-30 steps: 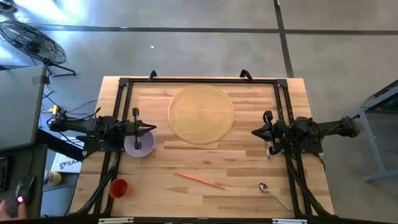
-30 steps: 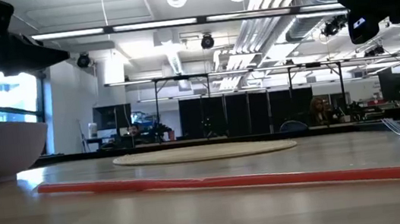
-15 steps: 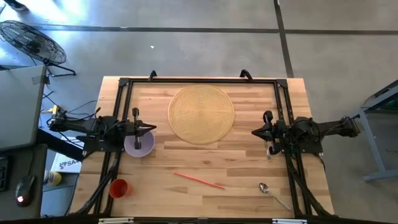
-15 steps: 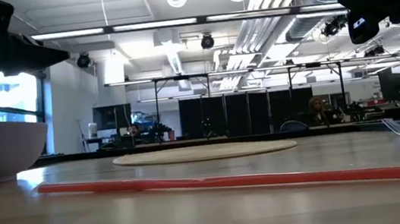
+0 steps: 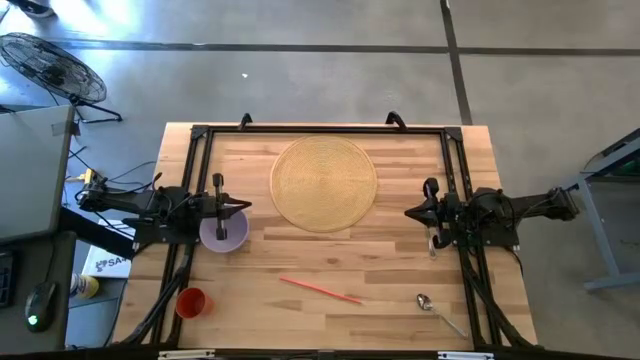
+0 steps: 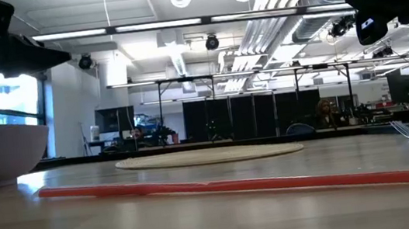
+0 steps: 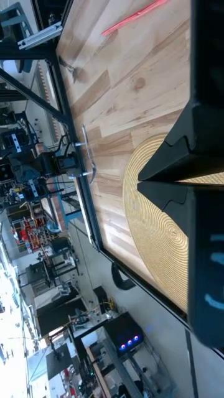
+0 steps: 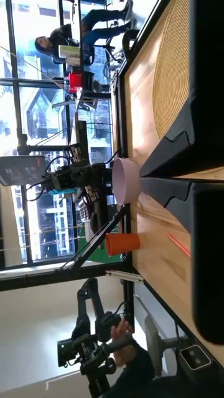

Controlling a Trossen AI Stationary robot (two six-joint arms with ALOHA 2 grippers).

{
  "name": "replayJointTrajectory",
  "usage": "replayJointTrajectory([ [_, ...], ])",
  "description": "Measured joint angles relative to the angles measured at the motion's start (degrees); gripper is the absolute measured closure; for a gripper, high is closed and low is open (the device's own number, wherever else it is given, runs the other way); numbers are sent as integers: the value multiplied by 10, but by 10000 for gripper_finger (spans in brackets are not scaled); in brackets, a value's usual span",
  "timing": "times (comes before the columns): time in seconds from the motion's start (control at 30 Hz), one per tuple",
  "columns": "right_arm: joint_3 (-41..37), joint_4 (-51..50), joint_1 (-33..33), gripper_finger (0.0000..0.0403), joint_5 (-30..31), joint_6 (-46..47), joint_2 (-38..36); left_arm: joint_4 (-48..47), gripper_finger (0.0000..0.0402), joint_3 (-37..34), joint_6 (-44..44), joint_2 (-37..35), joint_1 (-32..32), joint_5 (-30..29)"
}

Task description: Pick & Place Utensil

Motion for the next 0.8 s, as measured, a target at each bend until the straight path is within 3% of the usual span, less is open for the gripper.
replayJointTrajectory([
  [0.2, 0, 0, 0, 400, 0, 0, 0, 7, 399, 0, -16, 0, 0, 9],
  [0.57, 0, 0, 0, 398, 0, 0, 0, 29, 399, 0, -116, 0, 0, 198],
  [0.8, 0, 0, 0, 397, 0, 0, 0, 49, 399, 0, -155, 0, 0, 192],
])
